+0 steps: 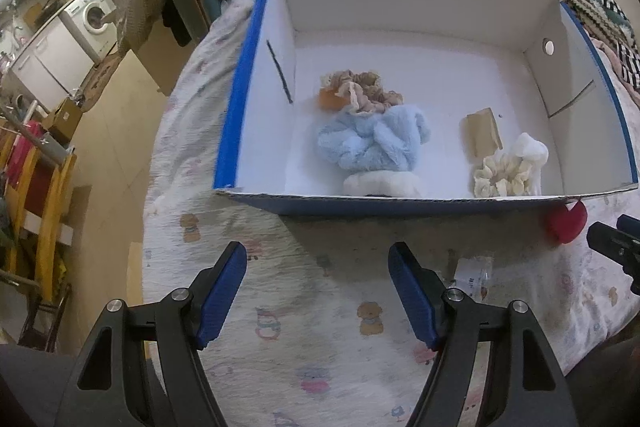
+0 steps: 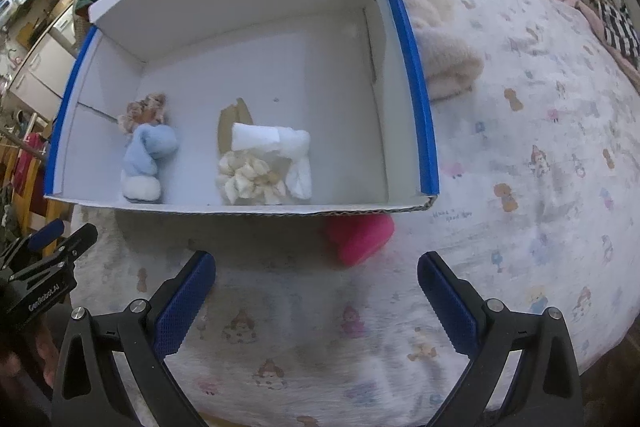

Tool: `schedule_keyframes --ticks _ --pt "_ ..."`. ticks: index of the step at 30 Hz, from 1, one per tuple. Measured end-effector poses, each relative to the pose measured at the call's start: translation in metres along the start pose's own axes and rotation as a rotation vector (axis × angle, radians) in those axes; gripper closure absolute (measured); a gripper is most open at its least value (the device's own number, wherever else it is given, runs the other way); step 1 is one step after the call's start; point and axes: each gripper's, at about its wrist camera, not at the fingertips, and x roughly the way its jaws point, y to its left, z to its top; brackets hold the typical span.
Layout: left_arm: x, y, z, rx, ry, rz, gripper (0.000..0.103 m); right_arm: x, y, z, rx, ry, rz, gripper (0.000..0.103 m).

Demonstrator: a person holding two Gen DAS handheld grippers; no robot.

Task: Organize soft objects
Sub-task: 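Lift both tools out of the box toward the bag and pink heart, then grasp the clear plastic bag with the left gripper while the right gripper grasps the pink heart plush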

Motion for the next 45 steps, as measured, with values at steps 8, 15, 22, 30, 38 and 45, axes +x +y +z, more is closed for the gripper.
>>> schedule_keyframes --ticks 8,15,22,30,38,45 --pt "0.010 -0.009 0.005 -0.023 0.027 -0.060 0.032 0.019 -0.014 0.008 0.079 0.055 0.050 0.000" --pt "0.026 -0.015 0.009 -0.054 0.094 -0.131 0.032 0.034 -0.016 0.018 0.096 0.080 0.036 0.000" --pt "0.044 -0.052 0.000 0.040 0.206 -0.257 0.032 0.043 -0.023 0.021 0.106 0.116 0.013 0.000" --pt "0.063 -0.098 -0.017 0.219 0.258 -0.243 0.052 0.056 -0.047 0.024 0.210 0.154 0.045 0.000" --pt "0.068 -0.091 -0.008 0.220 0.258 -0.249 0.074 0.061 -0.034 0.025 0.144 0.163 0.041 0.021" --pt "0.063 -0.063 -0.002 0.175 0.243 -0.247 0.083 0.064 -0.019 0.022 0.089 0.181 0.020 0.053"
